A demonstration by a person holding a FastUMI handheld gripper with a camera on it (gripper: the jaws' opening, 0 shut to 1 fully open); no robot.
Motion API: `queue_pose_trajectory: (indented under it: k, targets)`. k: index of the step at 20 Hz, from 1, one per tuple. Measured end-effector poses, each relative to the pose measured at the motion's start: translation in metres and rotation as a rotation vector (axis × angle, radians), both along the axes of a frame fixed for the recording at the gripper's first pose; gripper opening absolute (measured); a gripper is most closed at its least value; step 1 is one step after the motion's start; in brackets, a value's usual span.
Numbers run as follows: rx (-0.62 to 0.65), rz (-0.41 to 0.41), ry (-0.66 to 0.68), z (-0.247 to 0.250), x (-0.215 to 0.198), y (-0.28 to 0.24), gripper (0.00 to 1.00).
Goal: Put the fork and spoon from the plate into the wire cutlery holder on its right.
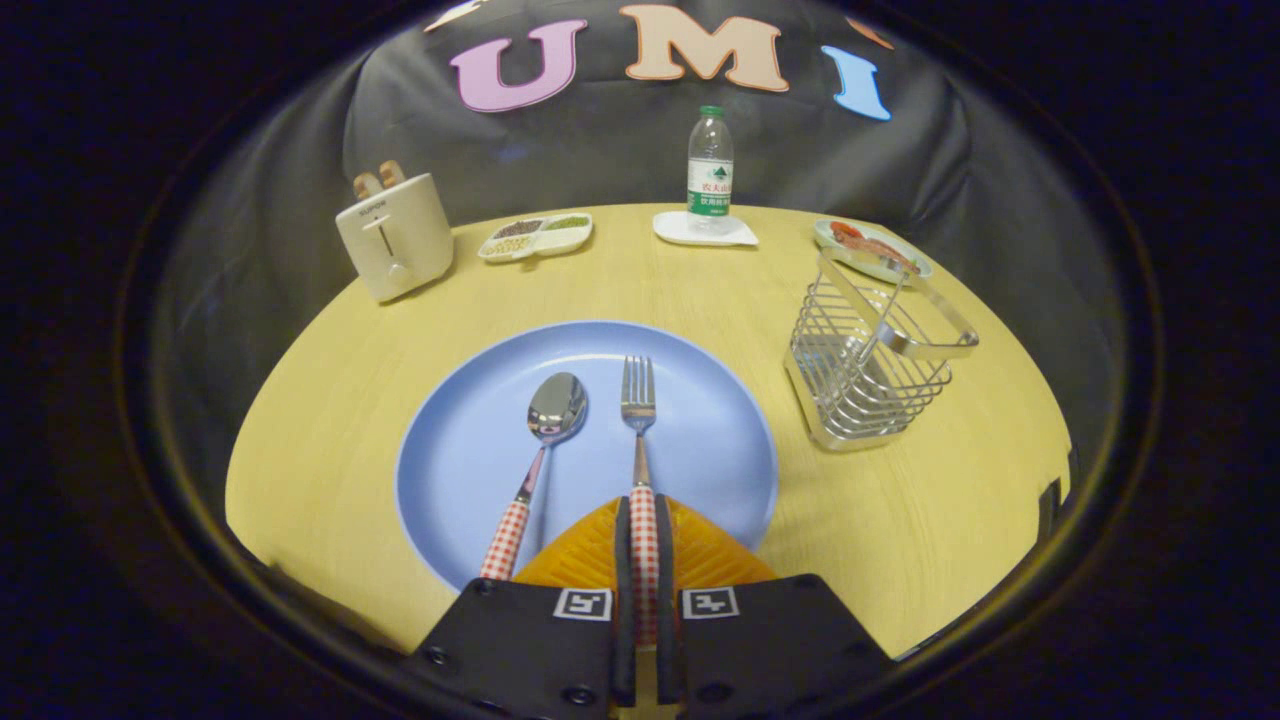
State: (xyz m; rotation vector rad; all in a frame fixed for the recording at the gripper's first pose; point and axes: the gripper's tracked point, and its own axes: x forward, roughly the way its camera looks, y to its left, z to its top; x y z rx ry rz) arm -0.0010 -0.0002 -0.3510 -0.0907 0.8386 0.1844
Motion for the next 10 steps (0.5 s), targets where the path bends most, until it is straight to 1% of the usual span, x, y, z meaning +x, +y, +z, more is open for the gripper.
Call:
queue_pose_trajectory:
  k: [5, 10]
  targets:
    - [0.018, -0.012, -0.011, 0.007, -0.004, 0.001, 0.11]
    - [0.059, -0.033, -0.033, 0.025, 0.000, -0.001, 0.11]
